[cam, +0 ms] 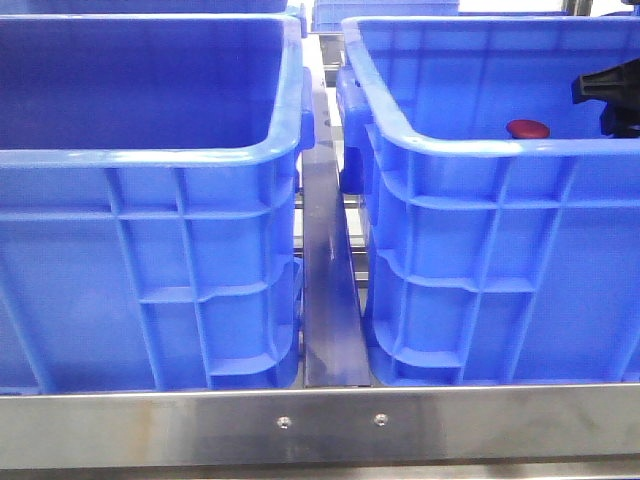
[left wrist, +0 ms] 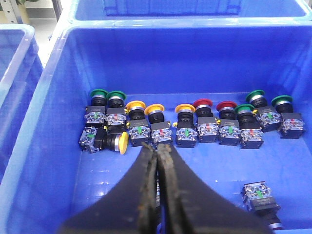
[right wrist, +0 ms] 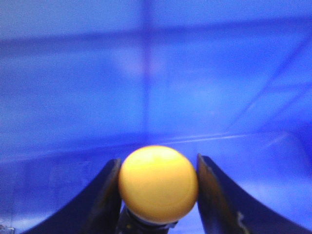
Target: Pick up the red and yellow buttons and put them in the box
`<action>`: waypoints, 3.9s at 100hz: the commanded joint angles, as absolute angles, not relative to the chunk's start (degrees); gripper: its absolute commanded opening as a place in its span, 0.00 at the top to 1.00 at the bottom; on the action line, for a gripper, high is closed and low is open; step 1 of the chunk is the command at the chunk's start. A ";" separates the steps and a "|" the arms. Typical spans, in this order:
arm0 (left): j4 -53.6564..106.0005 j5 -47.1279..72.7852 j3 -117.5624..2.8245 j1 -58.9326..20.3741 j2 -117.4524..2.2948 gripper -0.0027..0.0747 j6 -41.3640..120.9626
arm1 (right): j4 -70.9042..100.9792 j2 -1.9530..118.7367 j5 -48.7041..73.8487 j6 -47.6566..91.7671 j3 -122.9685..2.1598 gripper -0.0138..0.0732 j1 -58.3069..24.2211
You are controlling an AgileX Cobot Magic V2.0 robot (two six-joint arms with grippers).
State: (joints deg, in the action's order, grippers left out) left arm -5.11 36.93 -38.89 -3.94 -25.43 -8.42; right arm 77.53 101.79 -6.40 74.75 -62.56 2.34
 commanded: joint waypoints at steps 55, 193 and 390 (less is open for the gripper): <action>-5.09 32.40 -40.34 -3.81 -25.75 0.99 -8.82 | 80.48 100.48 -0.70 75.31 -60.56 0.55 2.80; -5.09 32.04 -40.34 -3.81 -25.75 0.99 -8.82 | 80.48 53.08 3.40 75.41 -43.32 0.26 2.80; -4.47 26.25 -37.51 -3.81 -23.17 0.99 -8.82 | 80.48 34.99 3.69 75.41 -35.15 0.92 2.80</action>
State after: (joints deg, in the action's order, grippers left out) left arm -5.11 33.94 -37.63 -3.94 -24.42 -8.44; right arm 80.45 35.21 4.00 75.02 -33.78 2.70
